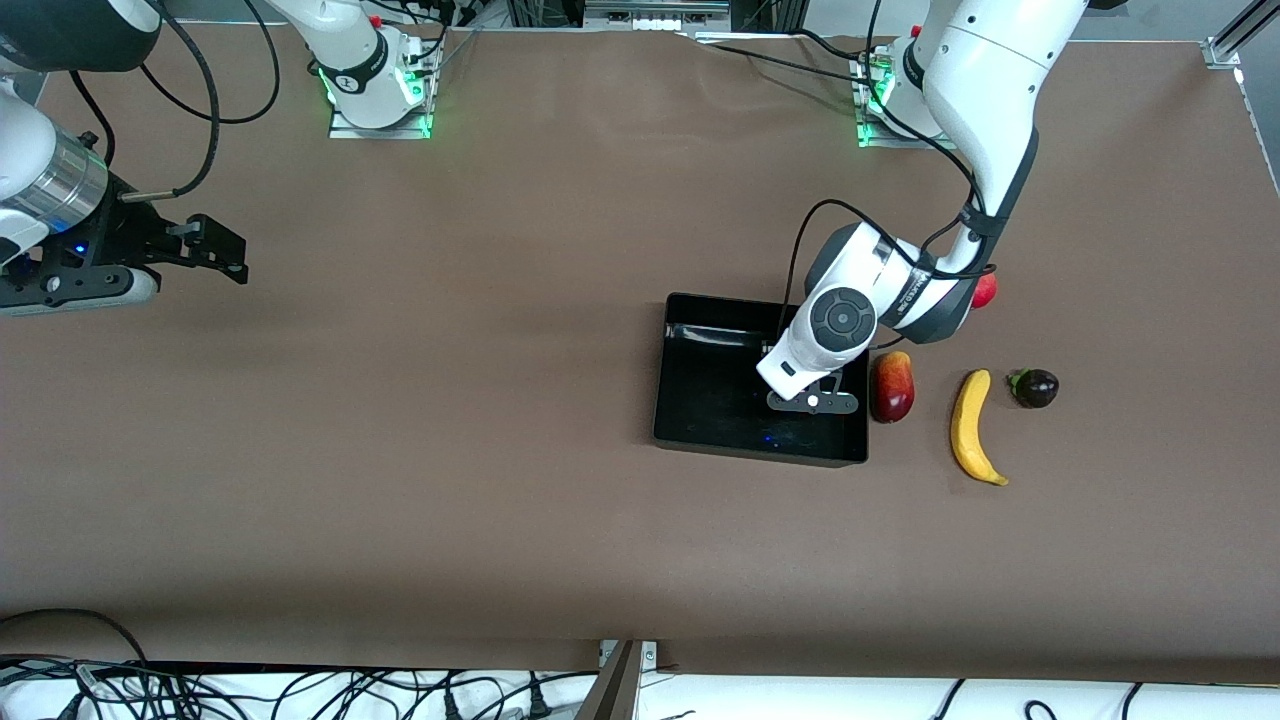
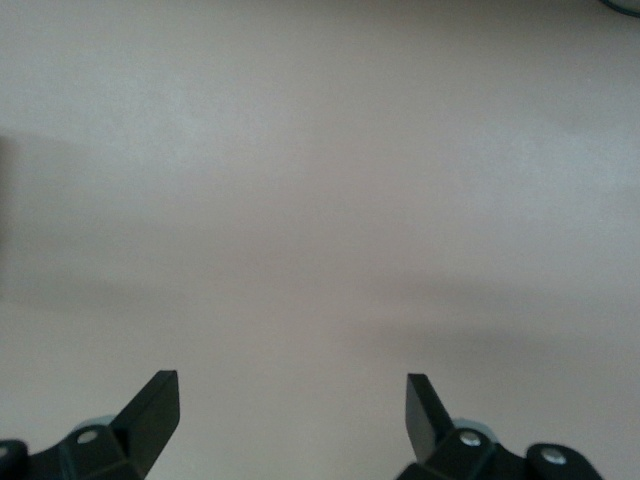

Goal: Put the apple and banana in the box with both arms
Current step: 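Lower the red apple into the black box and open the left gripper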

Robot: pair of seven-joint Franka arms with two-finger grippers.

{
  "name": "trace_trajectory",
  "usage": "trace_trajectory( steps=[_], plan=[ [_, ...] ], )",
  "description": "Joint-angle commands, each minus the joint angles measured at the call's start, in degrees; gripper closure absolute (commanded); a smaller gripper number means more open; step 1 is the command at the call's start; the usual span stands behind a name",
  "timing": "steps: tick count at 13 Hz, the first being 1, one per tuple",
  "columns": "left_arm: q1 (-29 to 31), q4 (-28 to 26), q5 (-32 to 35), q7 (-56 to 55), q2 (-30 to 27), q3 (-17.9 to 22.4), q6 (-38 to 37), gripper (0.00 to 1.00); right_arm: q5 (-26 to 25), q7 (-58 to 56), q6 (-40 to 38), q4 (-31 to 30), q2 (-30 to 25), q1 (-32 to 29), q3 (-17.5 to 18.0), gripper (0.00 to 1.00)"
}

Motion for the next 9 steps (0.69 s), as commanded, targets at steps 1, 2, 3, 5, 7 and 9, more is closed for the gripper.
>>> trace_trajectory(
  steps=[1, 2, 3, 5, 7, 9],
  plan=[
    [1.9, 5.4, 1.0, 0.2, -3.4, 0.9, -7.7, 0.00, -0.4, 0.2, -0.5, 1.4, 0.5, -0.8, 0.9, 0.00],
    [3.9, 9.5, 0.9, 0.1, -3.2, 0.9, -11.3, 0.00, -0.2, 0.2, -0.5, 1.4, 0.5, -0.8, 0.9, 0.00],
    [6.5, 12.9, 1.1, 0.4, -3.2, 0.9, -13.6, 0.00, -0.2, 0.2, -0.5, 1.4, 0.5, -0.8, 0.9, 0.00],
    [11.4, 14.4, 1.2, 2.6, -3.0, 0.9, -14.6, 0.00, -0.1, 0.2, -0.4, 1.4, 0.5, -0.8, 0.9, 0.00],
    [17.0, 14.3, 1.3, 11.1, -1.2, 0.9, -13.1, 0.00, -0.1, 0.2, -0.4, 1.4, 0.5, -0.8, 1.0, 0.00],
    [21.5, 13.1, 1.3, 20.5, 2.5, 0.9, -7.5, 0.00, -0.1, 0.2, -0.4, 1.4, 0.5, -0.8, 1.0, 0.00]
  ],
)
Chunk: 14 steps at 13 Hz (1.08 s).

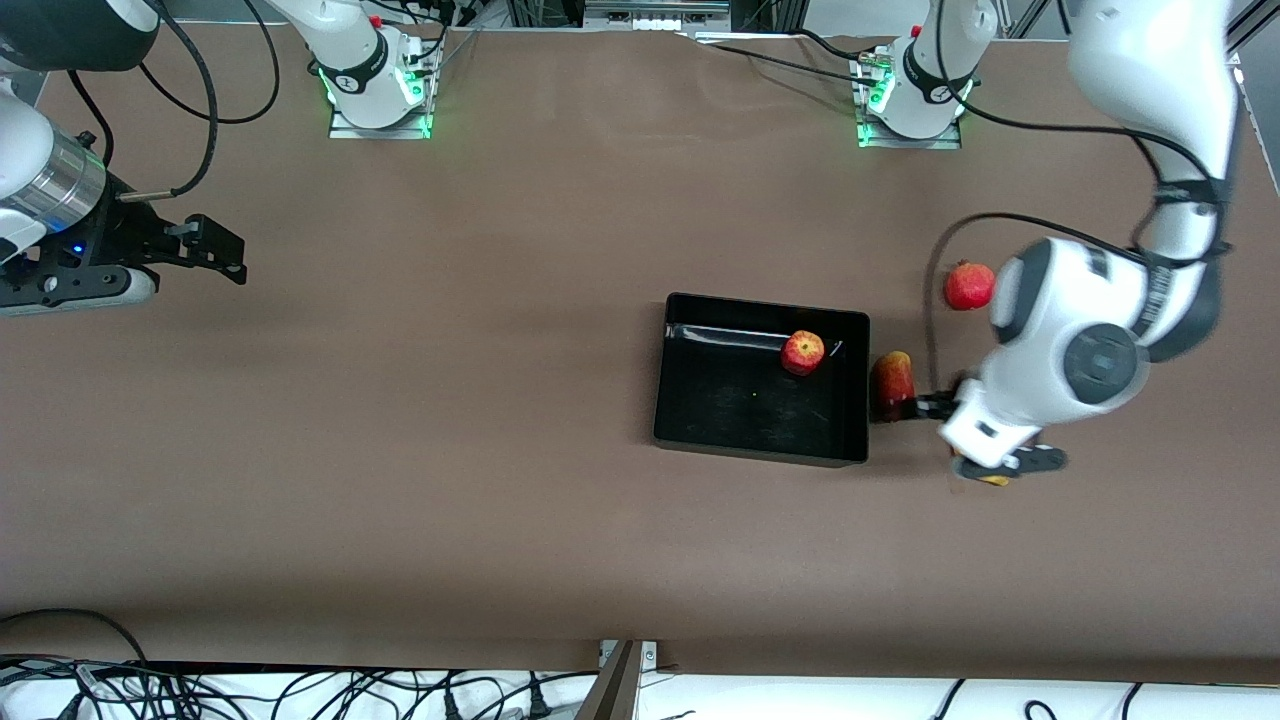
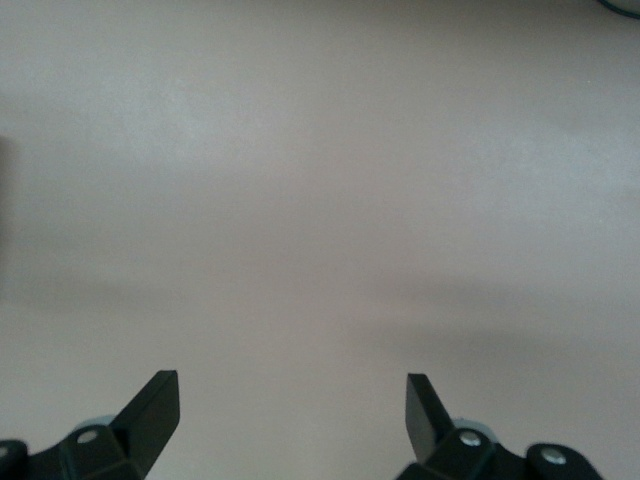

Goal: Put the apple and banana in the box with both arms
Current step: 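Grasp the yellow banana with the left gripper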

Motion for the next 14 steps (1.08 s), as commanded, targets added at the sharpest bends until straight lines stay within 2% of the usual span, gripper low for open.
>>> trace_trajectory(
  steps=[1, 4, 5, 6, 7, 8, 9, 11, 14],
  plan=[
    [3.9, -2.2, 0.9, 9.3, 5.4, -0.7, 7.1, 0.00, 0.0, 0.2, -0.4, 1.3, 0.5, -0.8, 0.9, 0.00],
    [4.8, -11.5, 1.7, 10.2, 5.5, 0.0, 19.9, 0.00, -0.1, 0.2, -0.4, 1.3, 0.5, -0.8, 0.9, 0.00],
    [5.2, -13.0, 3.6, 10.3, 5.6, 0.1, 21.5, 0.12, -0.1, 0.2, -0.4, 1.3, 0.5, -0.8, 0.9, 0.00],
    [5.6, -13.6, 5.1, 10.3, 5.5, 0.1, 21.6, 0.51, -0.1, 0.2, -0.4, 1.3, 0.5, -0.8, 0.9, 0.00],
    [5.5, -13.7, 5.2, 10.3, 5.6, 0.0, 21.5, 0.77, -0.1, 0.2, -0.4, 1.3, 0.5, -0.8, 0.9, 0.00],
    [5.6, -13.6, 5.2, 10.2, 5.6, 0.0, 21.5, 0.94, -0.1, 0.2, -0.4, 1.3, 0.5, -0.8, 0.9, 0.00],
    [5.6, -13.3, 5.2, 10.2, 5.4, 0.0, 21.5, 1.00, -0.1, 0.2, -0.4, 1.3, 0.5, -0.8, 0.9, 0.00],
    [5.4, -12.6, 5.3, 10.0, 4.8, 0.1, 21.2, 1.00, -0.1, 0.2, -0.4, 1.3, 0.5, -0.8, 0.9, 0.00],
    [4.4, -12.3, 5.3, 9.4, -0.6, -1.0, 19.7, 1.00, -0.1, 0.2, -0.4, 1.3, 0.5, -0.8, 0.9, 0.00]
  ],
)
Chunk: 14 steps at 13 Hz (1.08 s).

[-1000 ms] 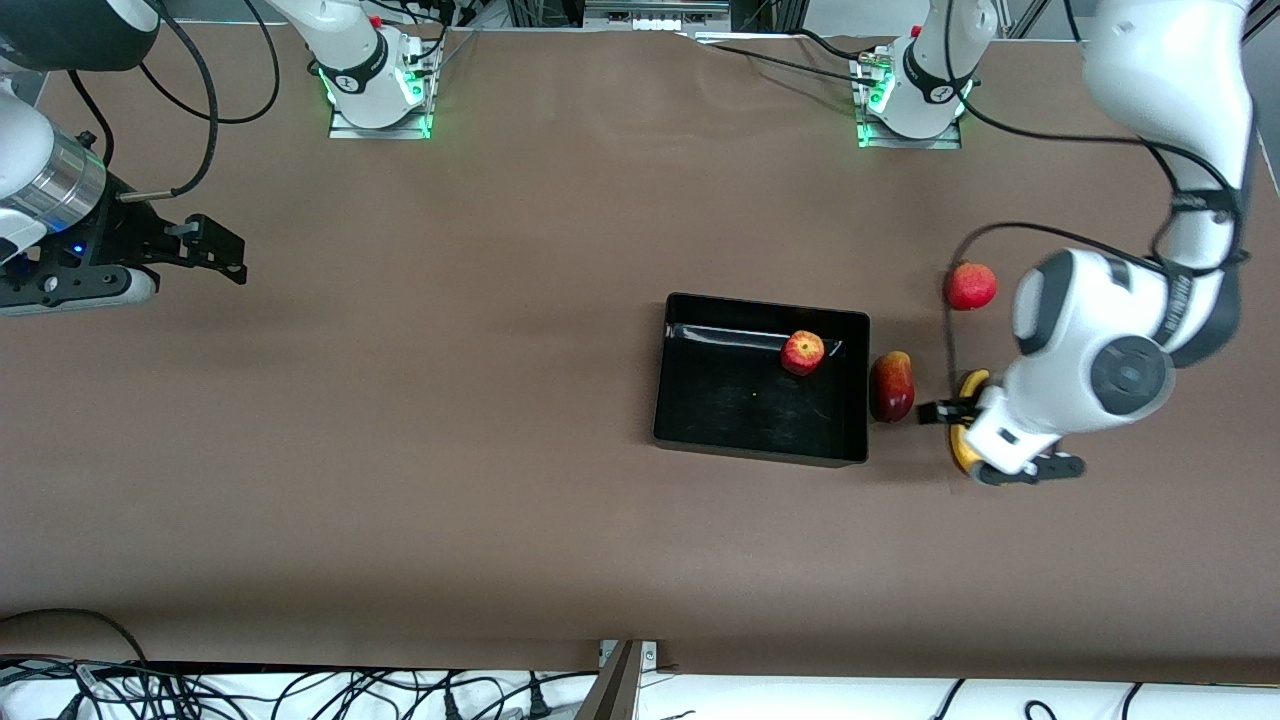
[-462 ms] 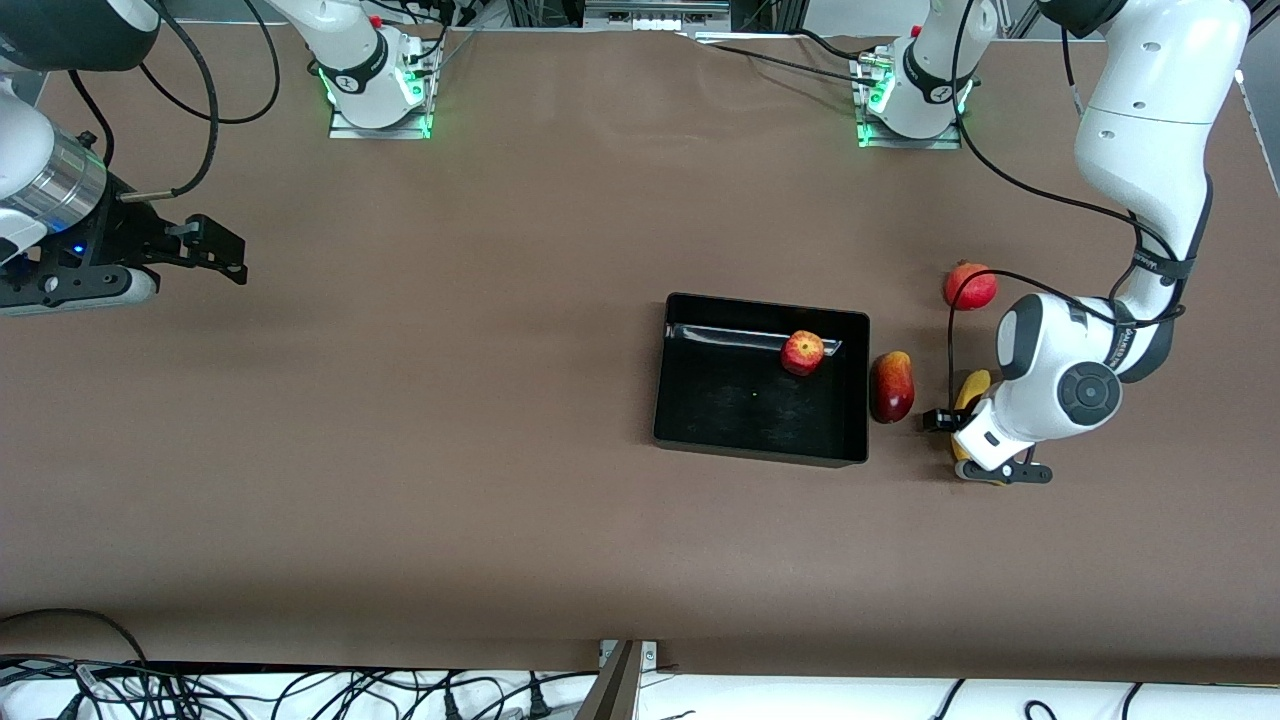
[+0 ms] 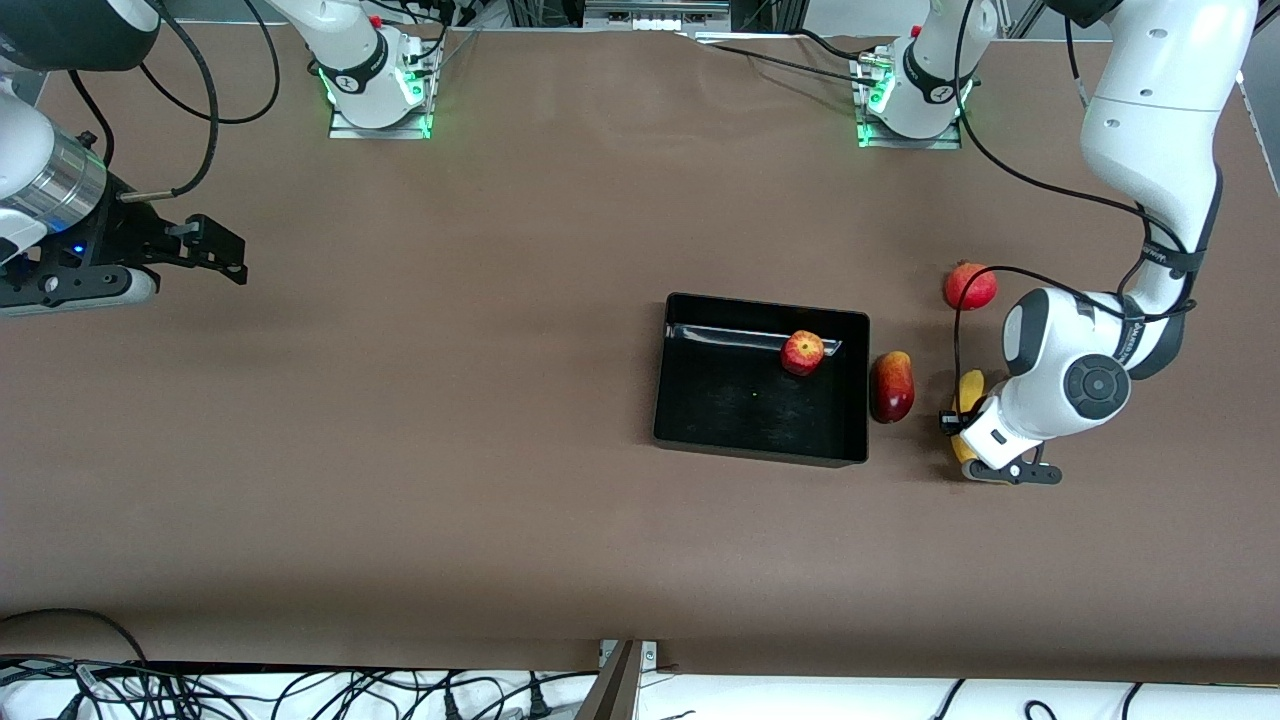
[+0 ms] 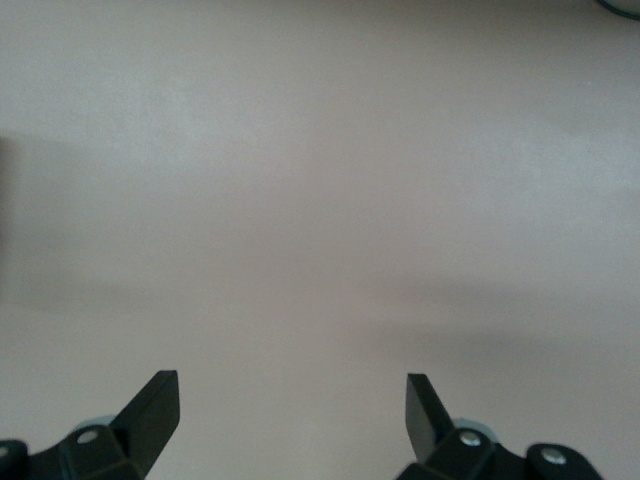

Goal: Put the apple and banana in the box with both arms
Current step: 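Carry the banana with the left gripper over into the black box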

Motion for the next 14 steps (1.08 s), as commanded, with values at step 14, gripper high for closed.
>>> trace_trajectory(
  steps=[14],
  plan=[
    [-26.6, 10.2, -5.0, -25.5, 3.9, -5.6, -9.8, 1.00, -0.1, 0.2, -0.4, 1.3, 0.5, -0.8, 0.9, 0.00]
  ],
)
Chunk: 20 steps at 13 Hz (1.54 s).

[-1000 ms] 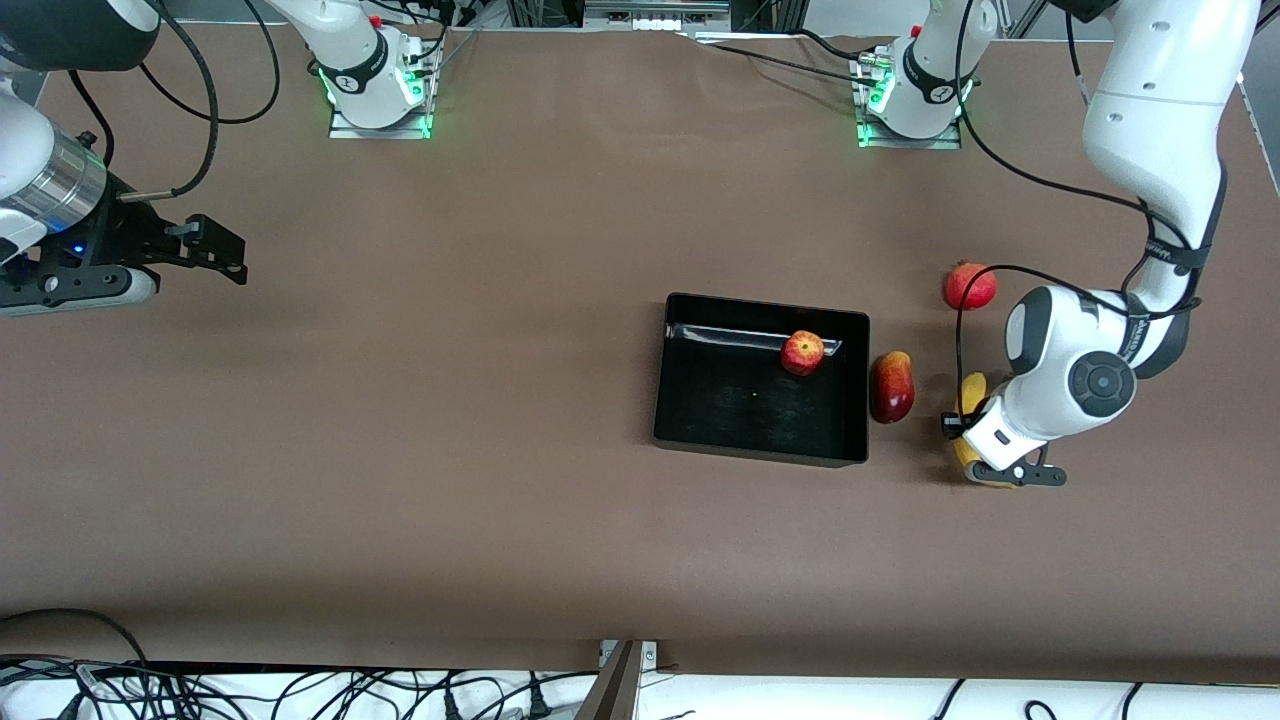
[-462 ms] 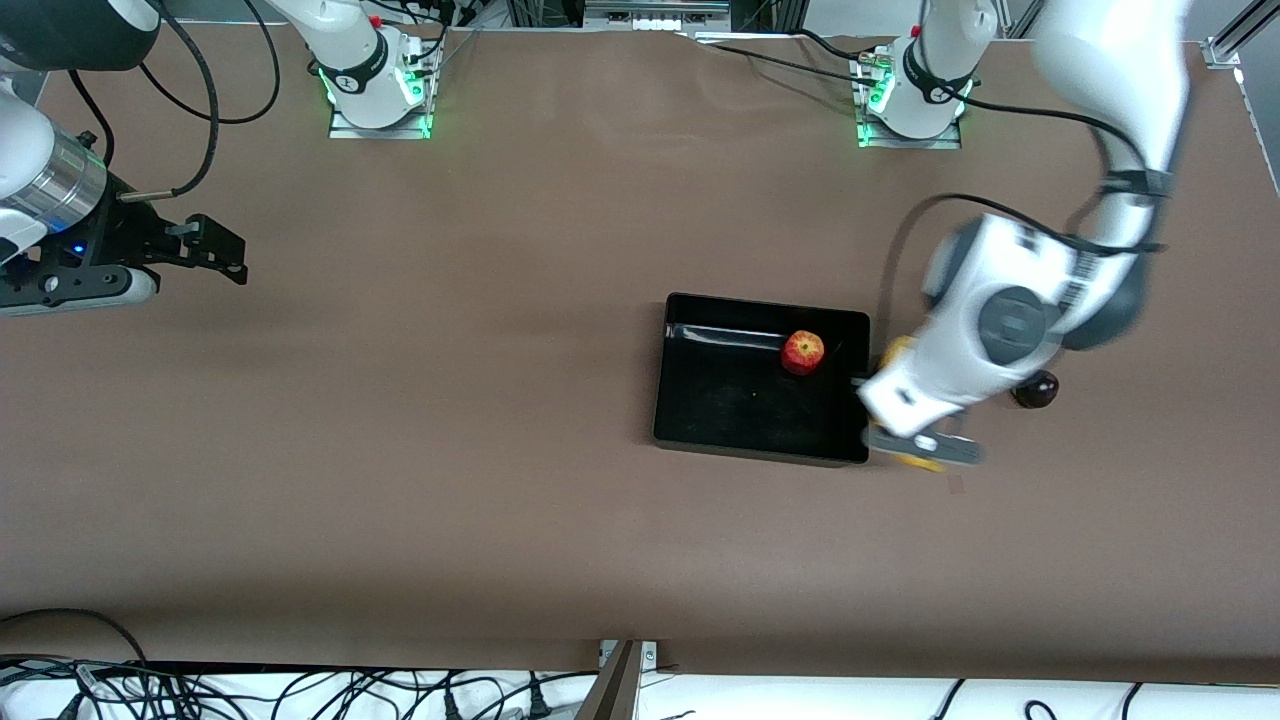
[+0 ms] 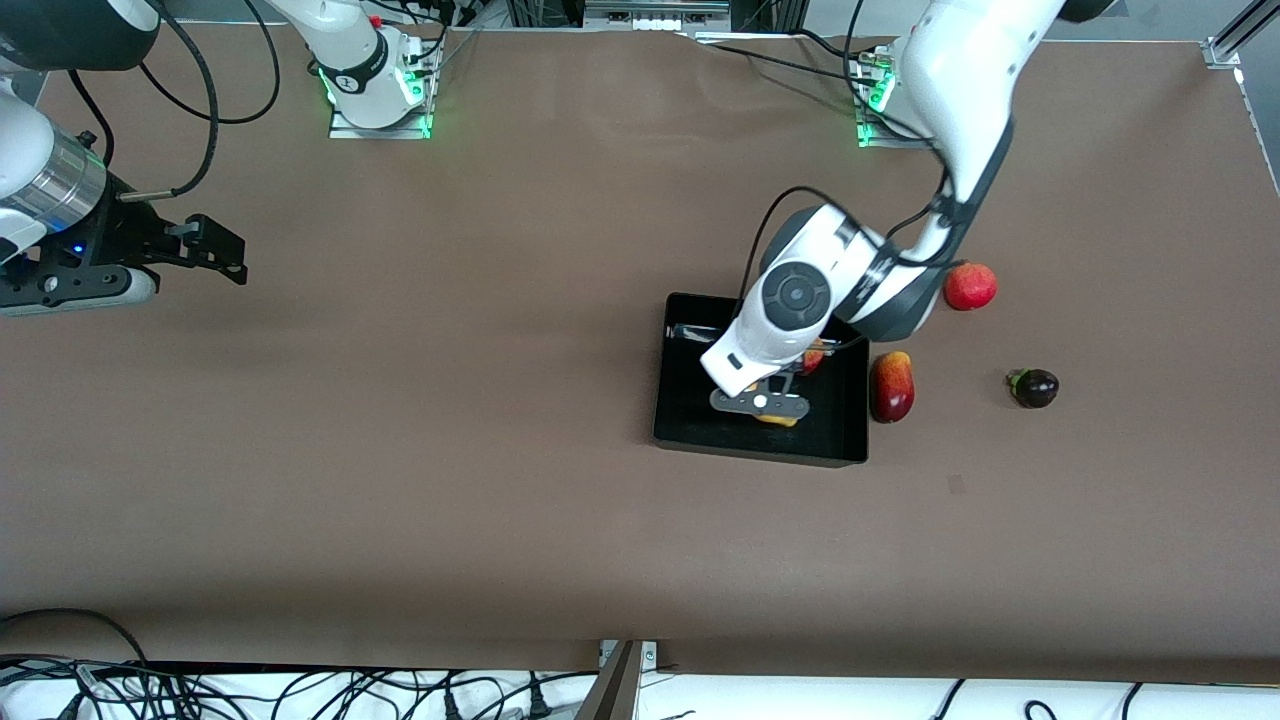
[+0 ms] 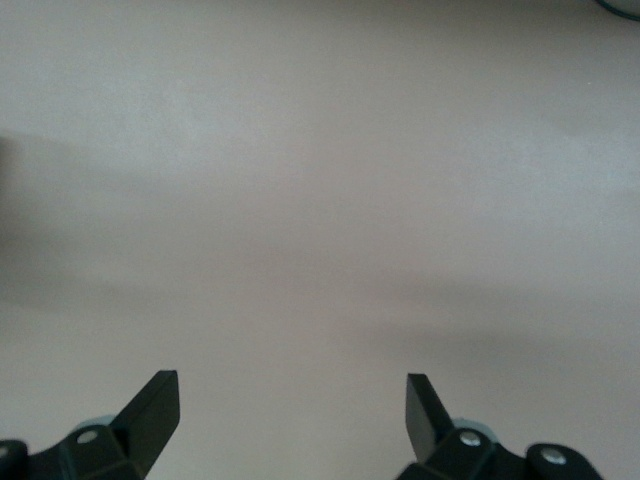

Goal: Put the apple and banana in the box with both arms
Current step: 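Carry the banana with the left gripper over into the black box, then open the left gripper to release the banana in the box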

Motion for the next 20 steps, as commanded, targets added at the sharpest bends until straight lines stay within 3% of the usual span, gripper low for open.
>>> trace_trajectory(
  steps=[1, 2, 3, 4, 5, 8, 11, 16, 18, 20],
  plan=[
    [-1.0, 1.0, -1.3, 0.0, 2.4, 0.6, 1.8, 1.00, -0.1, 0.2, -0.4, 1.2, 0.5, -0.8, 0.8, 0.00],
    [-1.1, 0.9, -1.3, 0.1, 3.2, 0.6, 3.1, 0.98, -0.1, 0.2, -0.4, 1.2, 0.5, -0.8, 0.8, 0.00],
    [-1.1, 1.0, -1.3, 0.0, 3.7, 0.6, 3.6, 0.86, -0.1, 0.2, -0.4, 1.2, 0.5, -0.8, 0.8, 0.00],
    [-1.1, 1.1, -1.3, 0.1, 3.7, 0.6, 3.6, 0.35, -0.1, 0.2, -0.4, 1.2, 0.5, -0.8, 0.8, 0.00],
    [-0.8, 1.5, -1.1, 1.1, 3.2, 0.6, 3.4, 0.00, -0.1, 0.2, -0.4, 1.2, 0.5, -0.8, 0.8, 0.00],
    [1.6, 3.2, -0.6, 0.8, -0.9, 1.2, 1.2, 0.00, -0.1, 0.2, -0.4, 1.2, 0.5, -0.8, 0.8, 0.00],
    [6.1, 4.9, -0.4, 0.8, -8.3, 1.3, -6.7, 0.00, -0.1, 0.2, -0.4, 1.2, 0.5, -0.8, 0.8, 0.00],
    [11.4, 16.6, 1.0, 11.8, -13.1, 1.3, -32.3, 0.00, -0.1, 0.2, -0.4, 1.2, 0.5, -0.8, 0.8, 0.00],
    [15.0, 16.8, 0.6, 17.8, -16.1, 1.2, -35.7, 0.00, -0.1, 0.2, -0.4, 1.2, 0.5, -0.8, 0.8, 0.00],
    [17.2, 13.5, 0.6, 24.3, -21.6, 2.4, -36.6, 0.00, -0.1, 0.2, -0.4, 1.2, 0.5, -0.8, 0.8, 0.00]
  ],
)
